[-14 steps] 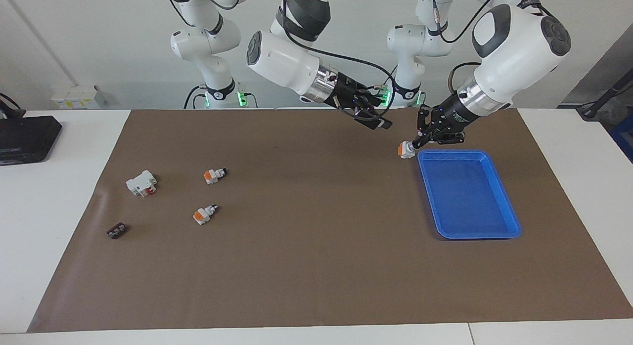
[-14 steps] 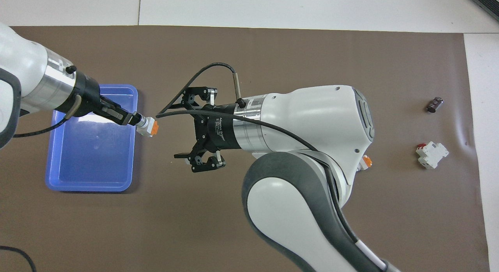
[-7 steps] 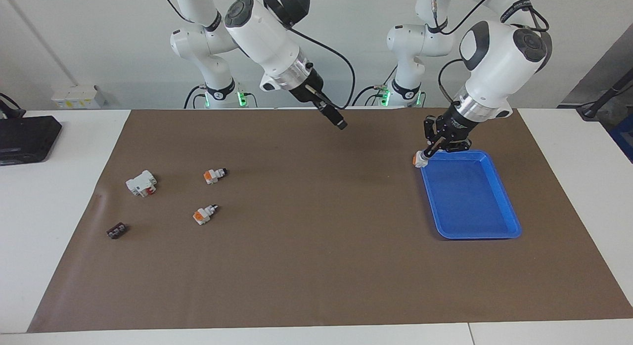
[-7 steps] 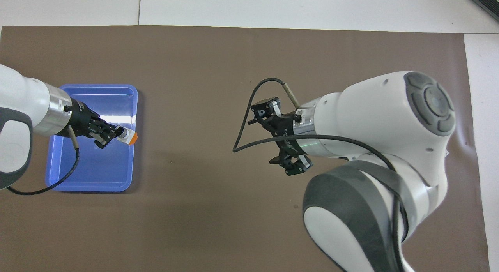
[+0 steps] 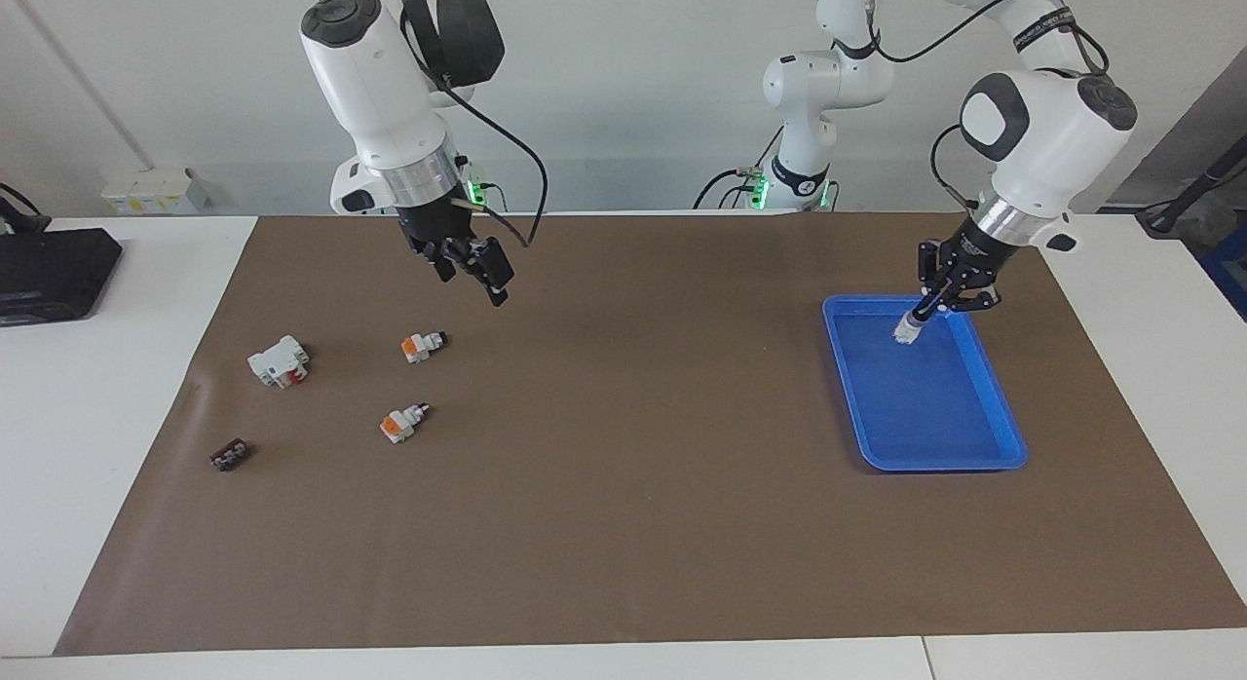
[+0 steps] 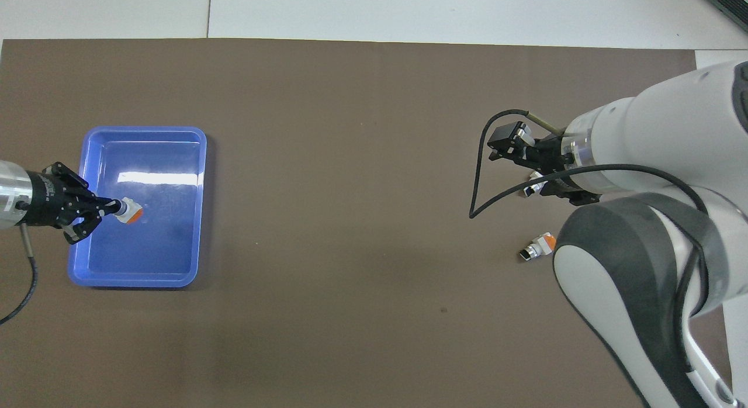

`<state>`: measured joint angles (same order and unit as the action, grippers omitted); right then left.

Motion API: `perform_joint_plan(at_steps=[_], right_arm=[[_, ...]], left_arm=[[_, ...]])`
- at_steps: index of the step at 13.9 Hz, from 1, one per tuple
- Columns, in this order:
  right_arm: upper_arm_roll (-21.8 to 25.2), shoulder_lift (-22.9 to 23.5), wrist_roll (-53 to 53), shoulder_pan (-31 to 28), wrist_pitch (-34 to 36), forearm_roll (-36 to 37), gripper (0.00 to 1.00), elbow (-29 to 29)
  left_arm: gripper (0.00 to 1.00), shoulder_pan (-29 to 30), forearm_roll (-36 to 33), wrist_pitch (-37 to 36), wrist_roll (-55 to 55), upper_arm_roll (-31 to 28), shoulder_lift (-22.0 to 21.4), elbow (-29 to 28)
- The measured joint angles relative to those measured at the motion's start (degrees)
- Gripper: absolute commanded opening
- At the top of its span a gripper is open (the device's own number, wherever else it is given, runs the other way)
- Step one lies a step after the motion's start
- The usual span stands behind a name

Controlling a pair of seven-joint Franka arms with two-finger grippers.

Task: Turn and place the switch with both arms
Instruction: 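Lower the switch into the blue tray with the left gripper and release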

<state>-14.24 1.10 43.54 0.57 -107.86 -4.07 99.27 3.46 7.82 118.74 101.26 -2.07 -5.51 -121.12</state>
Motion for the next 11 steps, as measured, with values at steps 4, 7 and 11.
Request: perform_joint_plan(at_steps=[4, 7, 11], right_arm=[[0.14, -0.92, -15.85, -5.57, 2.37, 1.43, 1.0, -1.44], [0.26, -1.39, -21.09, -8.68, 9.63, 1.44, 1.0, -5.2], [0.47, -2.0, -24.82, -10.04, 17.59, 1.47, 1.0, -9.28]], left_arm=[[0.0, 5.96, -1.1, 7.8, -15.12, -0.04, 0.29, -4.94], [0.0, 9.18, -1.21, 11.36, -19.91, -0.01, 0.97, -7.7], [0.25, 10.2, -1.22, 14.93, -20.48, 0.16, 1.7, -10.44]])
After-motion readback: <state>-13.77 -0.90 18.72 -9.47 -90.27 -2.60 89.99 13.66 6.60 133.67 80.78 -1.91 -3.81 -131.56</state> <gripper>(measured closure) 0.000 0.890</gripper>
